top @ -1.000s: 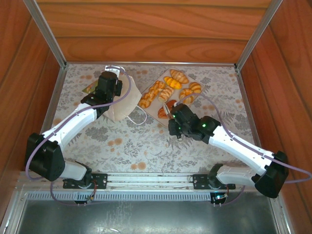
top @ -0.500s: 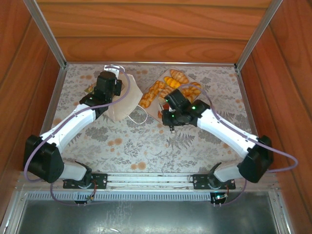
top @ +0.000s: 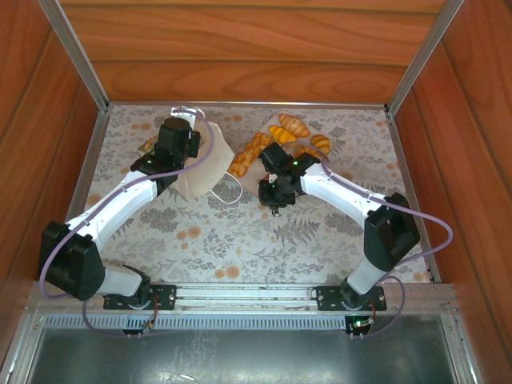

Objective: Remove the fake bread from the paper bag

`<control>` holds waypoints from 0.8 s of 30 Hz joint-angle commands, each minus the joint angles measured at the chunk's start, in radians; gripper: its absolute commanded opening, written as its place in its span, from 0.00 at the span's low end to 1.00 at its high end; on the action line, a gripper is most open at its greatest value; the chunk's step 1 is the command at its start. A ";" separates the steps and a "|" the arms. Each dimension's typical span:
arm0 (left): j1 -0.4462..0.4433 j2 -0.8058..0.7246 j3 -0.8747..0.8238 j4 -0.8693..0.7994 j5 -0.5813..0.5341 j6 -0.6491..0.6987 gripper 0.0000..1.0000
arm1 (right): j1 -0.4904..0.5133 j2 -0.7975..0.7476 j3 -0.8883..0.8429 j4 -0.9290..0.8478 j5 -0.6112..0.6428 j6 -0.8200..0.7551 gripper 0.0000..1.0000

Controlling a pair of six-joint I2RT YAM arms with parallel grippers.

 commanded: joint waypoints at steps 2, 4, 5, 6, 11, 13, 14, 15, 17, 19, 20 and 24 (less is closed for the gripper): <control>0.006 -0.021 -0.011 0.026 -0.012 -0.002 0.00 | -0.023 0.046 0.009 -0.018 -0.037 -0.012 0.10; 0.006 -0.022 -0.012 0.026 -0.010 0.000 0.00 | -0.028 0.046 0.004 -0.023 -0.034 -0.013 0.10; 0.005 -0.023 -0.011 0.027 -0.009 0.002 0.00 | -0.032 0.043 -0.001 -0.027 -0.031 -0.010 0.10; 0.005 -0.023 -0.010 0.026 -0.008 0.002 0.00 | -0.034 0.039 -0.003 -0.029 -0.026 -0.011 0.10; 0.005 -0.026 -0.009 0.026 -0.009 0.002 0.00 | -0.043 0.009 -0.016 -0.063 0.020 -0.006 0.10; 0.005 -0.029 -0.010 0.027 -0.010 0.001 0.00 | -0.048 0.010 -0.021 -0.071 0.031 -0.007 0.10; 0.005 -0.029 -0.010 0.027 -0.009 0.001 0.00 | -0.050 -0.022 -0.025 -0.077 0.037 -0.009 0.10; 0.006 -0.030 -0.012 0.026 -0.009 -0.002 0.00 | -0.053 -0.027 -0.027 -0.082 0.044 -0.009 0.10; 0.006 -0.031 -0.011 0.026 -0.009 -0.001 0.00 | -0.057 -0.032 -0.028 -0.090 0.058 -0.015 0.10; 0.005 -0.032 -0.011 0.026 -0.009 0.001 0.00 | -0.060 -0.034 -0.030 -0.095 0.072 -0.022 0.10; 0.005 -0.032 -0.010 0.026 -0.009 0.001 0.00 | -0.061 -0.034 -0.030 -0.096 0.077 -0.029 0.10; 0.005 -0.033 -0.010 0.027 -0.010 0.000 0.00 | -0.065 -0.029 -0.026 -0.083 0.102 -0.059 0.10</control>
